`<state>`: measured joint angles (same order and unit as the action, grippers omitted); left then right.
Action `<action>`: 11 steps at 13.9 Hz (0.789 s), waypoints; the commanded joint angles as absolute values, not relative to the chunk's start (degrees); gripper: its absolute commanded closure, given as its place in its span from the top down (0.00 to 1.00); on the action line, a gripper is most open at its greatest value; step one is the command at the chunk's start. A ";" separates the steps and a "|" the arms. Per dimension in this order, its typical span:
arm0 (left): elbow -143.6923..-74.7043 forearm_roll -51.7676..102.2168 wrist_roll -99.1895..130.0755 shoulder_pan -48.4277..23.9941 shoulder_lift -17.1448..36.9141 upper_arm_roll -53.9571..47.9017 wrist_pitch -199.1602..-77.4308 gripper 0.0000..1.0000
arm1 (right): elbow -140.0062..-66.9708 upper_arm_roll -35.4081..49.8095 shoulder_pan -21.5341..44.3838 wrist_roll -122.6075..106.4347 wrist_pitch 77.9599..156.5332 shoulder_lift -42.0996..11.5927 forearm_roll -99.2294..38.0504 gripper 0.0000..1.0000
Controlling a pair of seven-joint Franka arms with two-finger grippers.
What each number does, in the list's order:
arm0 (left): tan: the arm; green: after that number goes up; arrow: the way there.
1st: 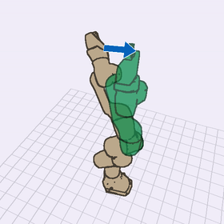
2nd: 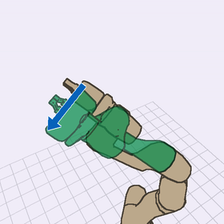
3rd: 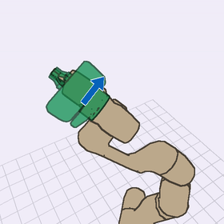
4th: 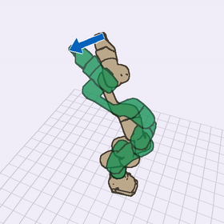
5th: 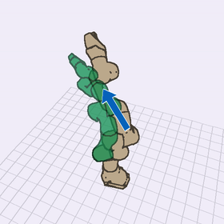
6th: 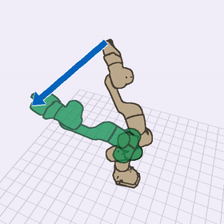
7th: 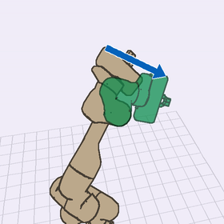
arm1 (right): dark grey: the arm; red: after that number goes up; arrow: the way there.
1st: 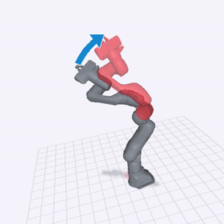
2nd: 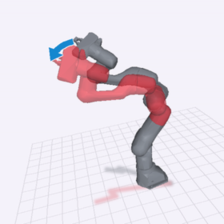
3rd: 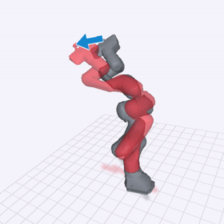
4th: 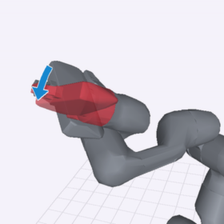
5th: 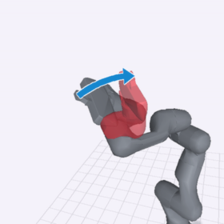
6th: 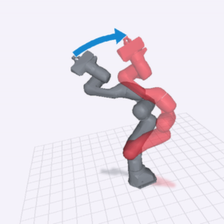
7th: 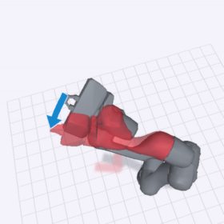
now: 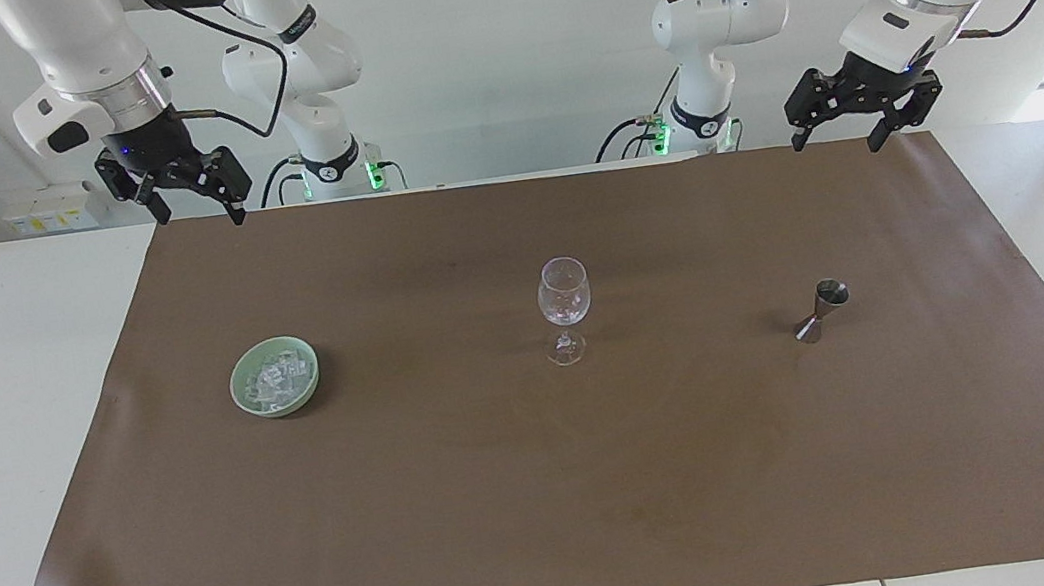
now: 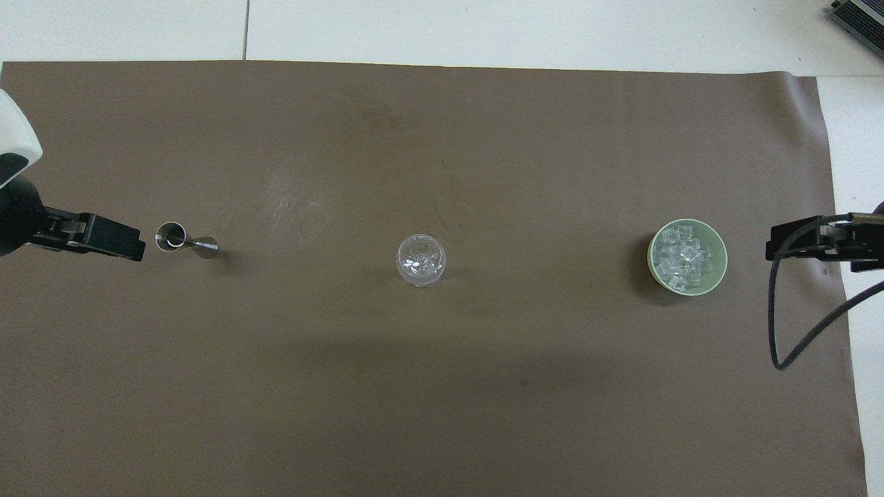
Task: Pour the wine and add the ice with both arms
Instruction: 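Move the left gripper toward the silver jigger and open it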
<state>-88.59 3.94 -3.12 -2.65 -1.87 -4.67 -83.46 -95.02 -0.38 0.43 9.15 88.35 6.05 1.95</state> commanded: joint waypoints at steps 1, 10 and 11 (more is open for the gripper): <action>-89.21 4.13 -2.81 -2.90 -2.73 -4.48 -84.02 1.00 | -96.42 -0.53 0.35 7.38 88.24 7.38 0.97 1.00; -89.65 4.57 -2.46 -3.52 -2.99 -4.66 -84.72 1.00 | -96.42 -0.53 0.35 7.38 88.24 7.38 0.97 1.00; -89.65 4.83 -2.46 -3.17 -2.90 -4.66 -84.90 1.00 | -96.42 -0.53 0.35 7.38 88.24 7.38 0.97 1.00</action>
<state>-88.63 4.02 -3.08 -3.00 -2.03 -5.21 -83.90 -95.02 -0.38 0.43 9.15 88.35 6.05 1.95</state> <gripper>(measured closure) 0.000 0.000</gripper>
